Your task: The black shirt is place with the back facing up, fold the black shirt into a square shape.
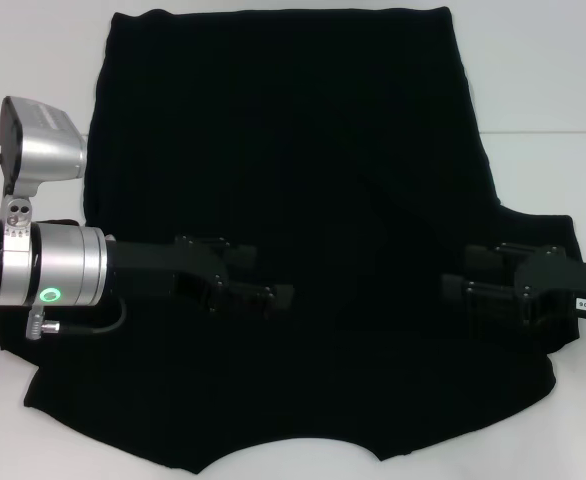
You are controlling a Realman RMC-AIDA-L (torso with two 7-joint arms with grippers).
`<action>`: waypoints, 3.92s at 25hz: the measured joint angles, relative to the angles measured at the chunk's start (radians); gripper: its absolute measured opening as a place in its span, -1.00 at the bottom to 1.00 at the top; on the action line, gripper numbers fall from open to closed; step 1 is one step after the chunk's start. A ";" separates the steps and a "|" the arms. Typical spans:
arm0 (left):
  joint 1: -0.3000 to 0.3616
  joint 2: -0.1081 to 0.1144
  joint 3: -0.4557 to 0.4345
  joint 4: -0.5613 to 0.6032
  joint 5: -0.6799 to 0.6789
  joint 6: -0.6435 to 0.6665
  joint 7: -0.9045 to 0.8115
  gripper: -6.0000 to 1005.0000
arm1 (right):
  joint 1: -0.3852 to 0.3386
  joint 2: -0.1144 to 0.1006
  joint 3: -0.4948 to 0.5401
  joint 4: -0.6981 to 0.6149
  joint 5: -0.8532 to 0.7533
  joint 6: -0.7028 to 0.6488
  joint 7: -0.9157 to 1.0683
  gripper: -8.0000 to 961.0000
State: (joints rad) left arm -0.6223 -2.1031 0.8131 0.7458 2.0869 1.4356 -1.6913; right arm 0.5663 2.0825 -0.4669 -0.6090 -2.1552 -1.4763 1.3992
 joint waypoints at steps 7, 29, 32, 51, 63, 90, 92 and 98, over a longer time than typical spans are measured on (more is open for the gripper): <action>0.001 0.000 0.000 0.002 -0.001 -0.004 -0.004 0.86 | 0.005 -0.008 -0.013 0.000 -0.003 -0.022 0.005 0.57; 0.055 0.097 -0.475 0.089 0.245 0.115 -0.673 0.75 | 0.055 -0.151 -0.007 -0.013 0.090 0.005 0.711 0.96; 0.073 0.101 -0.535 0.107 0.326 0.115 -0.666 0.74 | 0.071 -0.186 -0.009 -0.013 0.091 0.011 0.785 0.96; 0.112 0.086 -0.543 0.159 0.503 0.003 -0.582 0.03 | 0.099 -0.226 -0.023 -0.009 0.077 0.036 0.841 0.96; 0.119 0.072 -0.500 0.108 0.506 -0.069 -0.582 0.02 | 0.098 -0.226 -0.022 -0.006 0.077 0.043 0.841 0.96; 0.100 0.078 -0.511 0.106 0.488 -0.007 -0.591 -0.99 | 0.091 -0.230 -0.013 -0.012 0.084 0.027 0.853 0.96; 0.100 0.086 -0.557 0.121 0.478 -0.002 -0.597 -0.99 | 0.091 -0.231 -0.013 -0.012 0.084 0.027 0.856 0.96; 0.110 0.102 -0.617 0.162 0.510 -0.045 -0.683 -0.99 | 0.087 -0.233 -0.013 -0.012 0.081 0.025 0.856 0.96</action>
State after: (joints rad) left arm -0.5127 -2.0012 0.1958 0.9080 2.5966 1.3905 -2.3740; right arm 0.6537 1.8491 -0.4800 -0.6212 -2.0737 -1.4512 2.2550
